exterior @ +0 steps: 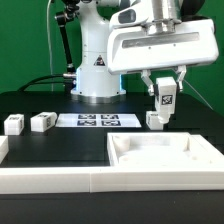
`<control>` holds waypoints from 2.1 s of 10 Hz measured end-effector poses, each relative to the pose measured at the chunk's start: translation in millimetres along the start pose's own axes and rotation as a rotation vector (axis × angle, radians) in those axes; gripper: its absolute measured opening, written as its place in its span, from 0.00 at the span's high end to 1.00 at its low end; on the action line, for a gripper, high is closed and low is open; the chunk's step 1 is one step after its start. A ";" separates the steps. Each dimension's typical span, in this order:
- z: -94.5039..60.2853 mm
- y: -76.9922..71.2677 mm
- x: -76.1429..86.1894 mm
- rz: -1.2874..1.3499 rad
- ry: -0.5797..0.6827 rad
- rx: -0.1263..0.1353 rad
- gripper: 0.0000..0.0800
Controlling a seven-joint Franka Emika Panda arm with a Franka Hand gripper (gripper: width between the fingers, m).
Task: Assemble square table
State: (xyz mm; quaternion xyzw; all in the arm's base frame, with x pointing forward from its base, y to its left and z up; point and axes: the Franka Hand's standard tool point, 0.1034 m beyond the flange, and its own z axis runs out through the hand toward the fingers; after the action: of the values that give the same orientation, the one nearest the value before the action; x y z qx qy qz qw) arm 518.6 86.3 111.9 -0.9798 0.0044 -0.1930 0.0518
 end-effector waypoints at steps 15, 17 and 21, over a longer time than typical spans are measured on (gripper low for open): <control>11.9 -6.3 63.7 -0.061 0.106 0.015 0.64; 20.4 -0.5 57.9 -0.060 0.229 -0.003 0.64; 43.7 -5.7 60.7 -0.120 0.189 0.004 0.64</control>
Offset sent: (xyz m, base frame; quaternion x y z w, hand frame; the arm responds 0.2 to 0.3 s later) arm 0.0484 -0.0054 0.0020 0.0264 0.0498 -0.0732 0.9957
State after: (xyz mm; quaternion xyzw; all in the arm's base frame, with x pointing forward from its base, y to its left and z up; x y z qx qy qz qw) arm 591.3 94.6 95.2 -0.9556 -0.0498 -0.2876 0.0414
